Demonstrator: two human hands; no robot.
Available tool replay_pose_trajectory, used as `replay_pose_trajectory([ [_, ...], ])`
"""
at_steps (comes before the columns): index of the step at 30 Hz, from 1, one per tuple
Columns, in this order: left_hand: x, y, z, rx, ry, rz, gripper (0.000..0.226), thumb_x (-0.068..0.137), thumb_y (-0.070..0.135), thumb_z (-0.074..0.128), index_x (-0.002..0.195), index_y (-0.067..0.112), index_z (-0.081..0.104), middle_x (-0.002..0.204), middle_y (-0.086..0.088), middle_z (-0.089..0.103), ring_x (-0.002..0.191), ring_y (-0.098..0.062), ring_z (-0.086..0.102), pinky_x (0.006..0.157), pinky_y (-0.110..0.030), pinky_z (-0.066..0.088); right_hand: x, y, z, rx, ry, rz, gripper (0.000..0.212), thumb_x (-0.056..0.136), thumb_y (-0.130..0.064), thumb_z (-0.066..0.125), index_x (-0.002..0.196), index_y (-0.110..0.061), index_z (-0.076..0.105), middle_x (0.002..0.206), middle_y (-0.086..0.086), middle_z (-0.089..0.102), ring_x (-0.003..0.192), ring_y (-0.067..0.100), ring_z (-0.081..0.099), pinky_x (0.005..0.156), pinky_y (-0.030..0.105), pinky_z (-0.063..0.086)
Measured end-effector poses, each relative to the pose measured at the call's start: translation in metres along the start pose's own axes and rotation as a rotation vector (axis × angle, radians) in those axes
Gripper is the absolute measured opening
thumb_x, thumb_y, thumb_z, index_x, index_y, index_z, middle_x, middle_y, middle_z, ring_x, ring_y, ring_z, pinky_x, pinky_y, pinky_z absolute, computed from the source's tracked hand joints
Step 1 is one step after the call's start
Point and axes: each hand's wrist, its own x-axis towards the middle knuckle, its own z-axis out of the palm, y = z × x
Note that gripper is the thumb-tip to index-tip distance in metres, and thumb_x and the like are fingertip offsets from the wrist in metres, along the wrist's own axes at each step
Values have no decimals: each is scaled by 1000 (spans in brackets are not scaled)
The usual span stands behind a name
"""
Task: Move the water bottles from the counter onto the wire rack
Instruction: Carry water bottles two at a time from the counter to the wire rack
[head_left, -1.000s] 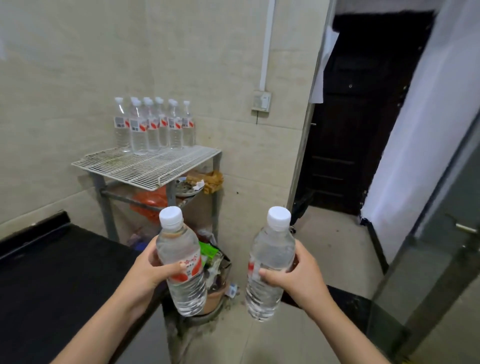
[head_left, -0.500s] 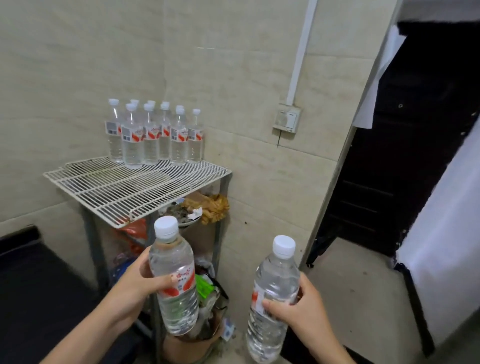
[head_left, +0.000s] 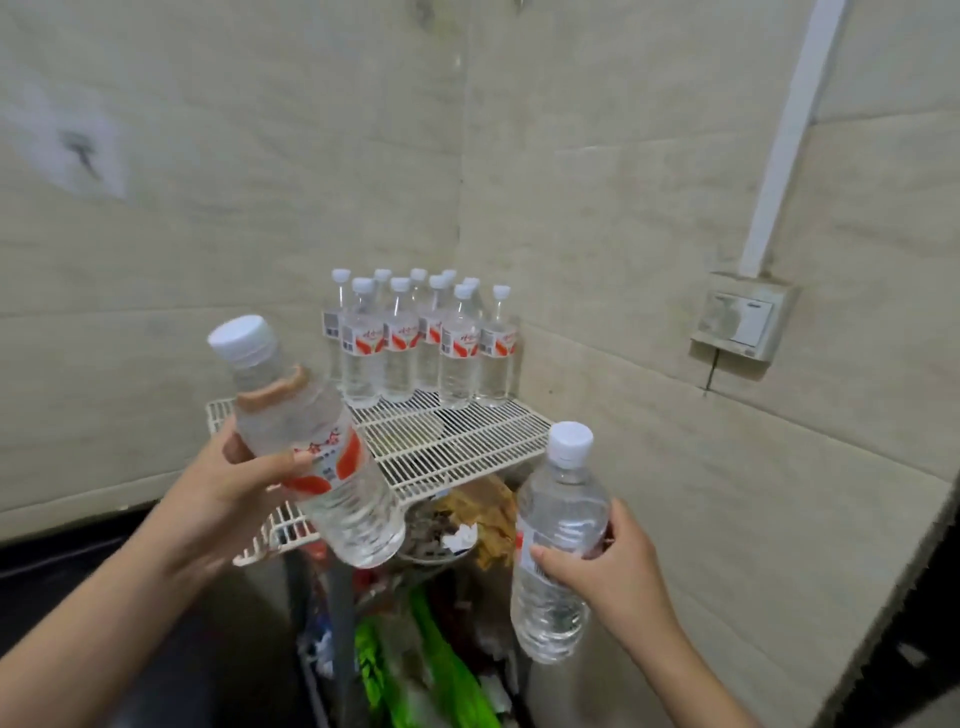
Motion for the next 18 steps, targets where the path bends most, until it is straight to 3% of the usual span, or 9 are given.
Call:
replay_pose_trajectory([
  [2,20,1,-13,39,54,12,58,42,18,85,96,25,65,88,1,74,81,-13,71,69,-34,59,35,-9,9,27,-29,-56,64,29,-50,71,88,-31,55,96,-4,68,91,17,65,81,36,54],
  [5,49,-2,-28,105,134,14,90,16,36,91,99,23,62,89,1,74,82,-14,71,65,-28,59,89,-24,30,48,-49,-125,60,42,-37,83,95,-29,56,96,-8,66,89,14,64,80,35,53],
  [7,67,-3,-41,103,162,15,92,12,38,91,98,21,62,87,0,74,81,-15,71,65,-28,59,128,-31,51,79,-60,-174,56,55,-26,84,103,-21,57,93,-9,65,85,12,62,77,35,53],
  [11,108,-12,-70,94,267,-8,96,10,38,90,99,20,61,84,2,74,79,-13,71,62,-25,59,207,-44,109,65,-67,-223,47,64,-22,80,101,-19,53,81,-14,58,73,5,56,65,25,47],
  [15,150,-27,-91,148,315,-83,100,9,38,89,103,20,60,88,1,74,85,-16,70,67,-29,57,272,-39,168,-19,-28,-161,53,66,-34,78,107,-15,50,82,-6,55,78,18,56,63,28,45],
  [18,175,-42,-94,171,328,-128,93,14,25,86,102,19,59,88,-3,74,88,-22,68,72,-33,49,309,-31,201,-80,-14,-105,57,67,-41,75,107,-12,49,86,-4,53,82,20,53,57,26,37],
])
